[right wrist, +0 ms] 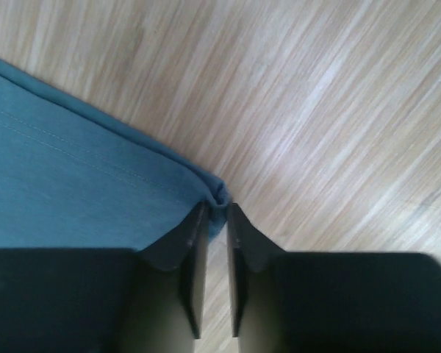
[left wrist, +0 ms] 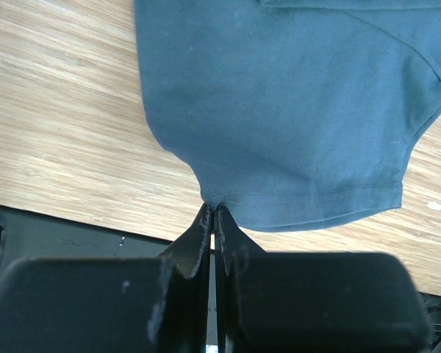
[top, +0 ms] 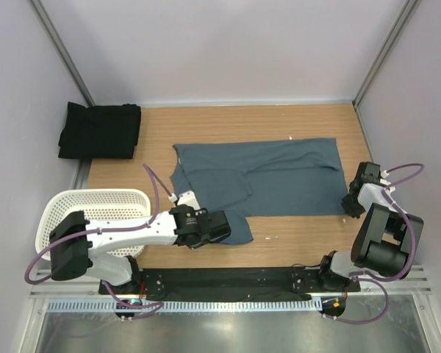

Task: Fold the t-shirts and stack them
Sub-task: Fold the tshirt

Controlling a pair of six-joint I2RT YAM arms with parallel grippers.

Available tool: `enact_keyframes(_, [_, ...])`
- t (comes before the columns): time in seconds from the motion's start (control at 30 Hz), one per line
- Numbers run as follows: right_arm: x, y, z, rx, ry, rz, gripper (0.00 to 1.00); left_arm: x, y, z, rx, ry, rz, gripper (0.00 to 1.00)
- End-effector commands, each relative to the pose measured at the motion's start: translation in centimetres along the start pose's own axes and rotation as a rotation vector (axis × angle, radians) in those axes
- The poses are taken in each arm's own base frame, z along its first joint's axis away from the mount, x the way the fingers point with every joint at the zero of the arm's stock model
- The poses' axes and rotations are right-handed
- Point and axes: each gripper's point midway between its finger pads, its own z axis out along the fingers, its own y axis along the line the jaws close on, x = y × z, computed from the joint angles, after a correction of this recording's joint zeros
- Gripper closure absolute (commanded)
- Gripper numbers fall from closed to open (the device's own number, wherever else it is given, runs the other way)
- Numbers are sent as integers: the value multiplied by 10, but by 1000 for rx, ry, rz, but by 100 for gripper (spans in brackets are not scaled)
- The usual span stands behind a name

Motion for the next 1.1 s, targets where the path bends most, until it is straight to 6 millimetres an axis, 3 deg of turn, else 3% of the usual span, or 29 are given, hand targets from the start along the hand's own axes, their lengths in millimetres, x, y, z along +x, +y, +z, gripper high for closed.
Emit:
enact_keyframes(0.0, [-6, -7, 7, 47, -31, -6, 81, -13, 1, -7, 13, -48, -1, 100])
enact_keyframes(0.27, [-22, 0, 0, 23, -70, -8, 98, -46, -13, -29, 36, -140, 52, 100])
enact_keyframes(0.4, [-32, 7, -8, -3, -81, -15, 99, -71, -19, -40, 50, -188, 52, 100])
enact_keyframes(0.77, [-65, 43, -29, -123, -98, 15, 99, -132, -24, -41, 68, -290, 24, 100])
enact_keyframes(1.07, [-87, 65, -38, -168, -102, 41, 99, -184, -46, -46, 113, -366, 79, 100])
